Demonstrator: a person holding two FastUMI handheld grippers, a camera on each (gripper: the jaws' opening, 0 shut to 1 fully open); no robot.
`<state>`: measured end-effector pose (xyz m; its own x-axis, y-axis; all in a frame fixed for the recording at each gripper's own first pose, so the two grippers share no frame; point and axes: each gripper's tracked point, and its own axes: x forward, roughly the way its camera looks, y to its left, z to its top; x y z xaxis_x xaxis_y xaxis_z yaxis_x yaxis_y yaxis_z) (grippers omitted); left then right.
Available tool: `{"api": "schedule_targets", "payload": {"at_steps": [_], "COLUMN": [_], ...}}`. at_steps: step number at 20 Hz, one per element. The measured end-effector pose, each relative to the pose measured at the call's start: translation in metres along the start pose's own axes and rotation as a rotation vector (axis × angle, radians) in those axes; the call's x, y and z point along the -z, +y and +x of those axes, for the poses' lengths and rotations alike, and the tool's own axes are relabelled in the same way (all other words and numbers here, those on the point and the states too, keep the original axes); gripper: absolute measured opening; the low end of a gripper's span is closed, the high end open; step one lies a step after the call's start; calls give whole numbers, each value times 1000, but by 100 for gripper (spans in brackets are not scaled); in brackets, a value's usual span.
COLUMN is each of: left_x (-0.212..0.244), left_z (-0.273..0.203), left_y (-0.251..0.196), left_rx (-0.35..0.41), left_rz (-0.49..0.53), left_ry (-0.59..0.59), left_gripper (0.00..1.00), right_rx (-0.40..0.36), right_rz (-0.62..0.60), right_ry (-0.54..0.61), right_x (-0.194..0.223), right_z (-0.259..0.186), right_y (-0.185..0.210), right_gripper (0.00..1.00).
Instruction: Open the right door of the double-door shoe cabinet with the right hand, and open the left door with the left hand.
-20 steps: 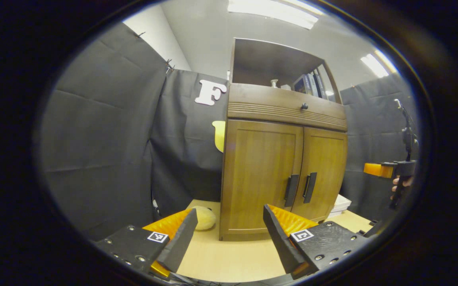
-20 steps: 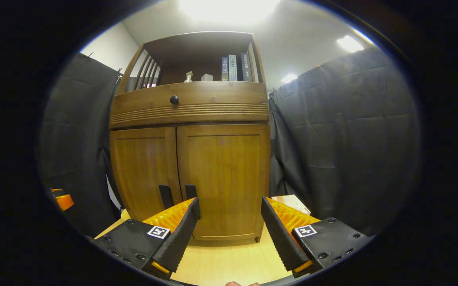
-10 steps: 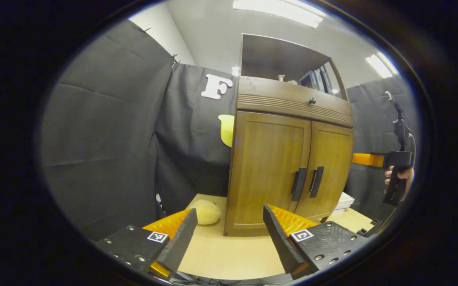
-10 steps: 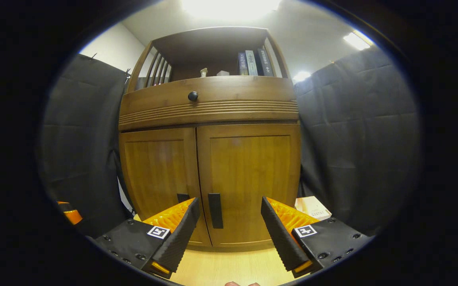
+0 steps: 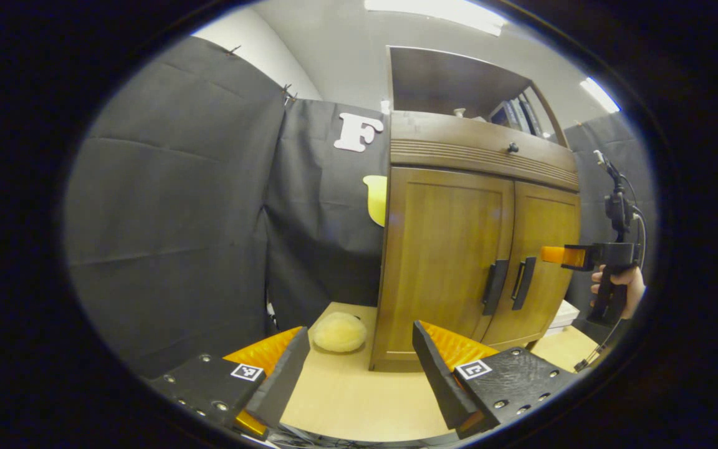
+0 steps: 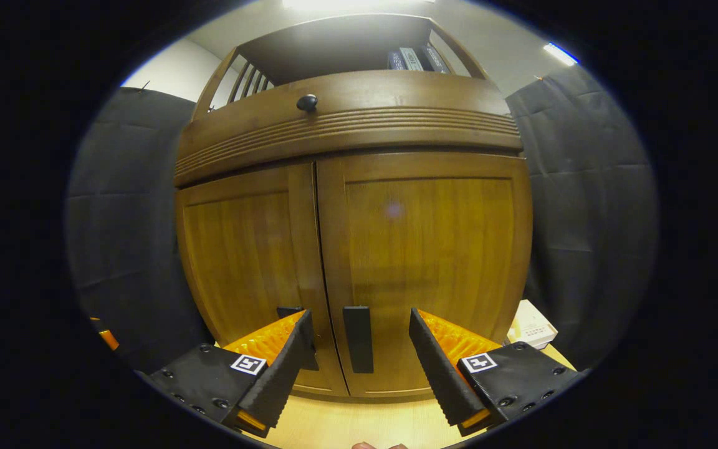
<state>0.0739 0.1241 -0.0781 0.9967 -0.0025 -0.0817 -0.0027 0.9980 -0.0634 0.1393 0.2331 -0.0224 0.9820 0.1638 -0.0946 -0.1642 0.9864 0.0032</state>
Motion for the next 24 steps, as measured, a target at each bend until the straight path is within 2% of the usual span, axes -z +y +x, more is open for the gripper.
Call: {"api": "schedule_targets", "payload": {"at_steps": [1,2,7,10,11,12,13,14,17,21,22,24], "left_x": [2,3,5,5,6,6,7,6,6,4,4,6], "left_z": [2,4,8,13,12,12,12,13,13,12,12,13], "left_y": [1,2,4,5,6,7,7,7,7,10,10,10], "left_rx": [-10,-19,-66,-92,-94,-96,-97,-100,-114,-121,-124,-127], "left_rz": [-6,-6,19,21,21,24,29,35,51,25,25,28], "left_ry": [6,10,14,22,25,30,35,38,35,37,41,42], "left_gripper": [96,95,96,96,96,96,96,96,96,96,96,96], "right_rx": [-4,-5,-7,0,2,4,5,7,20,27,45,35], "right_rz": [-1,-3,-7,5,5,2,-4,-13,-31,-69,-76,-46], "right_ry": [6,13,55,80,87,92,99,102,115,119,122,131], "right_x": [3,6,25,35,38,40,42,46,44,45,46,45], "right_z": [9,14,49,64,68,72,76,78,90,88,85,85], "right_y": [0,-2,-2,-5,-4,-3,-3,-2,-1,7,3,2], "right_gripper": [93,98,98,98,92,92,98,98,77,48,47,34]}}
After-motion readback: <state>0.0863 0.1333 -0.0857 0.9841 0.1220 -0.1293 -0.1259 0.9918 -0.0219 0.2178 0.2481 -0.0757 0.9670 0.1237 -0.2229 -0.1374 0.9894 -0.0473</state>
